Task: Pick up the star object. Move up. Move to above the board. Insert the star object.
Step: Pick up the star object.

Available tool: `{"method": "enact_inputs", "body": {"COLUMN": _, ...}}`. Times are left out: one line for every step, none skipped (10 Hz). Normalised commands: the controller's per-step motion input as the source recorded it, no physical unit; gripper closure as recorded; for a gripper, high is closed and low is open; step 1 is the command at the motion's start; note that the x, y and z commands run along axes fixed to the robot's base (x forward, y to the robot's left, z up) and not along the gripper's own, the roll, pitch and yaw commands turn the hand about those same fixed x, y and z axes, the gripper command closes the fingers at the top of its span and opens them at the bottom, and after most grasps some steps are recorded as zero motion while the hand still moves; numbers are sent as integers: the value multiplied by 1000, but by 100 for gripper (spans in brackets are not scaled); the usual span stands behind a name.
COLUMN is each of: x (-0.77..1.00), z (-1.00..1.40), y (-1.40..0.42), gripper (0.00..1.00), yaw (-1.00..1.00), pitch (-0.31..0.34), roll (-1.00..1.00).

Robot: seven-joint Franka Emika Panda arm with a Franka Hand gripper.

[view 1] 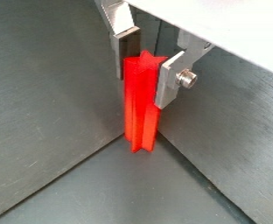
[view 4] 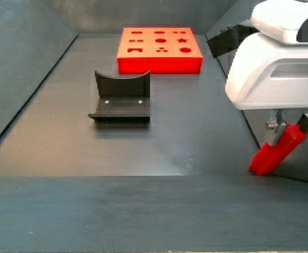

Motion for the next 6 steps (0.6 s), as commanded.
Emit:
{"method": "enact_inputs", "body": {"x": 0, "z": 0, "y": 0, "gripper": 100, "yaw": 0, "pitch": 0, "roll": 0}}
{"method": "enact_inputs", "body": {"x": 0, "z": 0, "y": 0, "gripper": 100, "yaw": 0, "pitch": 0, "roll": 0}}
{"method": "enact_inputs", "body": {"x": 0, "z": 0, "y": 0, "gripper": 100, "yaw": 0, "pitch": 0, "roll": 0}}
{"method": "enact_inputs", "body": {"x": 0, "z": 0, "y": 0, "gripper": 100, "yaw": 0, "pitch": 0, "roll": 0}}
{"method": "enact_inputs", "body": {"x": 0, "z": 0, "y": 0, "gripper": 100, "yaw": 0, "pitch": 0, "roll": 0}}
{"method": "enact_inputs", "body": {"x": 0, "z": 0, "y": 0, "gripper": 100, "yaw": 0, "pitch": 0, "roll": 0}}
